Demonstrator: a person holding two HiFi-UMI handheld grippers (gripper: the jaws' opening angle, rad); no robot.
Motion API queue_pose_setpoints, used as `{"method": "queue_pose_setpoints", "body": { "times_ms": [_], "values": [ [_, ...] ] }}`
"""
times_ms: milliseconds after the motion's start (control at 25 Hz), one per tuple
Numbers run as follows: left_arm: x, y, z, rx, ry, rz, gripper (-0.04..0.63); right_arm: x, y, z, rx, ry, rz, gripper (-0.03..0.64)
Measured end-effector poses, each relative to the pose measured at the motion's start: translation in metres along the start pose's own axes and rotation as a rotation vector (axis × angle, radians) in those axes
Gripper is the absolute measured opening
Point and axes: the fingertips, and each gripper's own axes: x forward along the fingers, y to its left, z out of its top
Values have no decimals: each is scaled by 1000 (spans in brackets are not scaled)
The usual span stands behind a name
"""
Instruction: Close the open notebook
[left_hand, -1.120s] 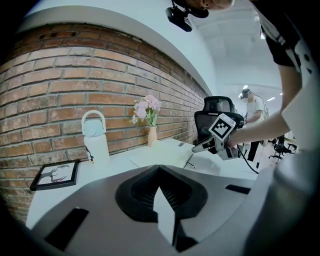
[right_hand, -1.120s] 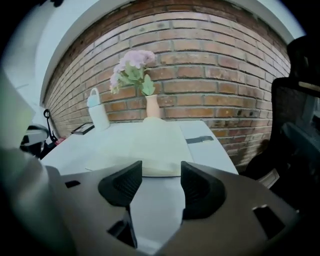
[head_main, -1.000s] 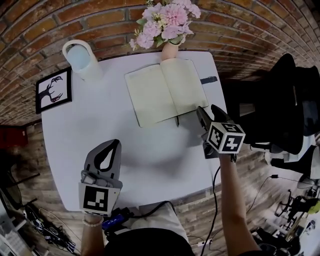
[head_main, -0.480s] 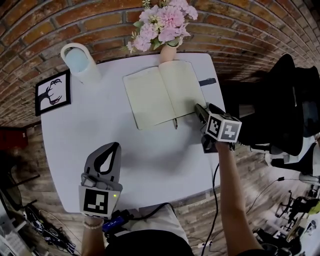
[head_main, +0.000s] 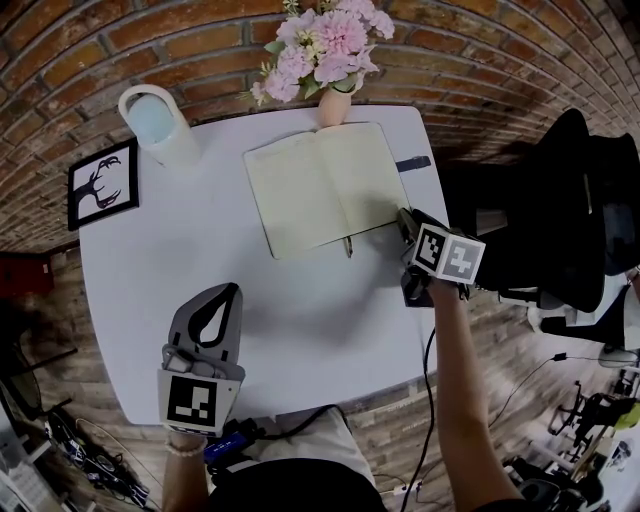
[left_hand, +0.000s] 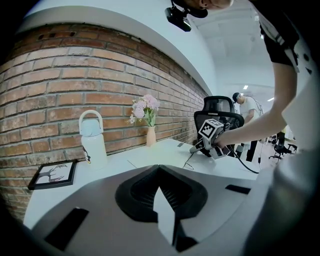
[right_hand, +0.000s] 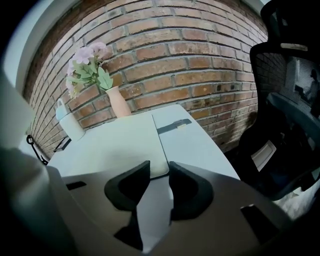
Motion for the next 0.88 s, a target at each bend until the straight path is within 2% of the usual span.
{"method": "queue_pose_setpoints", "body": {
  "times_ms": [80, 160, 200, 520, 600, 680, 760, 840, 880],
  "values": [
    [0, -1, 0, 1, -2, -1, 17, -1, -2, -1, 16, 4, 5, 112],
    [1, -1, 1, 4, -4, -3, 17, -2, -2, -2, 23, 7, 15, 45],
    [0, -1, 1, 5, -4, -3, 17, -3, -1, -3, 24, 8, 23, 35],
    [-1, -7, 1, 13, -6, -6, 17, -7, 10, -11, 27, 10, 65, 32],
    [-2, -7, 2, 17, -9, -5, 17, -9, 11, -9, -4, -17, 57, 32],
    [-3, -8, 2, 19, -9, -4, 17, -11, 13, -9, -110, -42, 40, 35],
    [-4, -8, 1, 20, -7, -3, 17, -14, 16, -13, -269, -48, 14, 49],
    [-4, -7, 1, 21, -7, -1, 17, -21, 21, -13, -447, -60, -20, 126],
    [-5, -7, 1, 21, -7, 0, 17, -24, 25, -13, -544, -69, -41, 133]
  ]
}}
